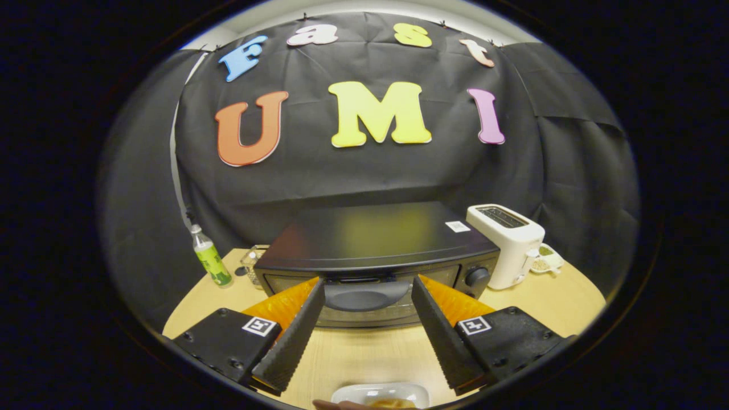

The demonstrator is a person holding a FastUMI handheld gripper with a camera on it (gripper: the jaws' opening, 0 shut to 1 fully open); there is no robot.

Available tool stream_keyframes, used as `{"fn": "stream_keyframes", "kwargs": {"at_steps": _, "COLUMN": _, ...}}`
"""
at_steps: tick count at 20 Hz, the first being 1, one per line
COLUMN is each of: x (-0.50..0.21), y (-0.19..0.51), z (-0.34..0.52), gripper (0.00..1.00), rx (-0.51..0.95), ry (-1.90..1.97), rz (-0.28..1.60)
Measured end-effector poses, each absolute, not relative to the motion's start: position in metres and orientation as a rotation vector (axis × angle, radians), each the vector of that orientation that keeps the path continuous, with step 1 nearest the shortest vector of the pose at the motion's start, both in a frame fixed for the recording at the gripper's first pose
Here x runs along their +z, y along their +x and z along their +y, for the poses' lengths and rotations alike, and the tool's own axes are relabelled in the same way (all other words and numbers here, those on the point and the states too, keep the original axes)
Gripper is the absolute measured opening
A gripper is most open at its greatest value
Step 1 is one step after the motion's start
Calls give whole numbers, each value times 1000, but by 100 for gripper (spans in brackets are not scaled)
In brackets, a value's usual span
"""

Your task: Open the toaster oven, put the food inside, and close the toaster oven door.

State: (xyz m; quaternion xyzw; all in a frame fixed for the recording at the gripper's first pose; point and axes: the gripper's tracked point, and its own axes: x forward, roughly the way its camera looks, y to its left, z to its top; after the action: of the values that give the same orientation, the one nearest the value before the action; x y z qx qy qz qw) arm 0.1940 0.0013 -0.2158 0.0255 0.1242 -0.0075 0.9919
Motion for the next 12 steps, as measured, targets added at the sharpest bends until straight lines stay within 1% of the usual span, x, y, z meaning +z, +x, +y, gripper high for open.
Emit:
{"fn": "stream_keyframes", "kwargs": {"at_steps": 2, "x": -214, "y": 205, "z": 4, "gripper": 100, "rx": -10, "ry": 40, "rz": 216}}
{"fn": "stream_keyframes", "kwargs": {"at_steps": 7, "x": -222, "y": 225, "z": 11, "gripper": 100, "rx": -16, "ry": -25, "rz": 217}}
{"fn": "stream_keyframes", "kwargs": {"at_steps": 12, "x": -226, "y": 235, "z": 17, "gripper": 100, "rx": -7, "ry": -78, "rz": 275}}
